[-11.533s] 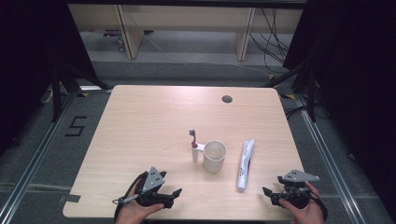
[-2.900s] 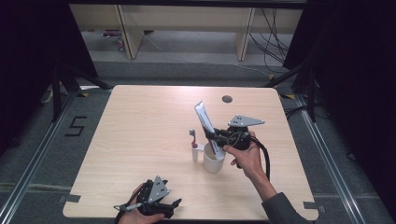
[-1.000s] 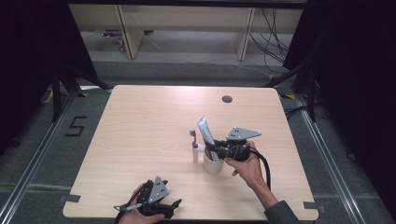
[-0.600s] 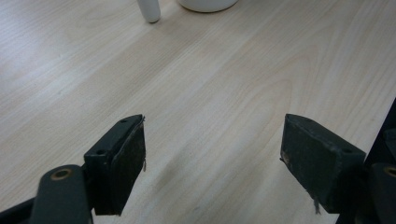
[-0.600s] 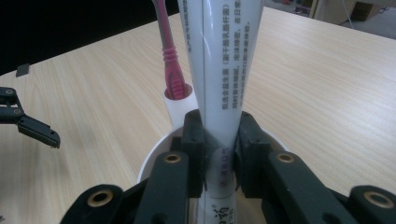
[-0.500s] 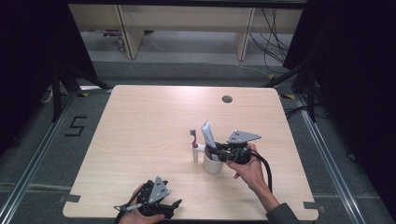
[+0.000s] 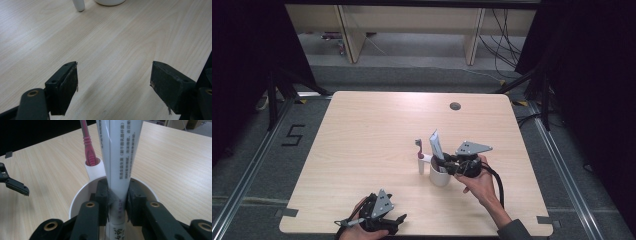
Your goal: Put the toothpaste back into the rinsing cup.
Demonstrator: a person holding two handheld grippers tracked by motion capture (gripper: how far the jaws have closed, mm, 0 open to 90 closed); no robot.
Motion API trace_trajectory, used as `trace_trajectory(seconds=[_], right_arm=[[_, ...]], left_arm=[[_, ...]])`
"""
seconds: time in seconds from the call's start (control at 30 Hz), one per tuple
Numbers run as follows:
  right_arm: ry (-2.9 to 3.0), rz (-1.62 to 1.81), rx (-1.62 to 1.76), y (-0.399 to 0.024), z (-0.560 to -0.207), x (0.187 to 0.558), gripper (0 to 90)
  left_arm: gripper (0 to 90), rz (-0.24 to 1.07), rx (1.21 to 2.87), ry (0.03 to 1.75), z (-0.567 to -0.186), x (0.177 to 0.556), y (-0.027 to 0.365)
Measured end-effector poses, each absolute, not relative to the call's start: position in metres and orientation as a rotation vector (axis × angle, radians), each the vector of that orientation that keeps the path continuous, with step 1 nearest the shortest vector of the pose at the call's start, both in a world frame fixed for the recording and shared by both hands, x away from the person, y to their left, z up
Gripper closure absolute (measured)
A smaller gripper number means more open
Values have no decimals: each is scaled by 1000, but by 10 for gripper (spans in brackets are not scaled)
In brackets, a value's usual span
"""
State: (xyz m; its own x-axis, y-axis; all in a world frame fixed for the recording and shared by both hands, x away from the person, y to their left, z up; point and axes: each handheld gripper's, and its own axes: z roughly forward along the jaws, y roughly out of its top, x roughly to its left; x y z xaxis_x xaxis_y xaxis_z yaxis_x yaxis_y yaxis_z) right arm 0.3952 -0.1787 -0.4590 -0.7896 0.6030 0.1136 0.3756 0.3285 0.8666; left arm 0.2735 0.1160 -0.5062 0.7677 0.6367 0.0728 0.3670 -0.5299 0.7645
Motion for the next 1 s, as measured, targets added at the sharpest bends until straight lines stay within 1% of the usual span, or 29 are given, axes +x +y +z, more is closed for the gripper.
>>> trace_trajectory(seconds=[0.4, 0.47, 0.7, 1.0], right_arm=[[2351, 1439, 874, -180, -457, 395, 659], [2346, 1440, 874, -180, -455, 396, 620], [2335, 1459, 881, -182, -450, 395, 569], [2335, 1473, 883, -185, -447, 396, 541]], left_arm=[[218, 444, 2182, 747, -506, 273, 116], [218, 443, 2182, 746, -507, 273, 116], [218, 444, 2182, 747, -507, 273, 116], [218, 444, 2181, 746, -507, 274, 116]])
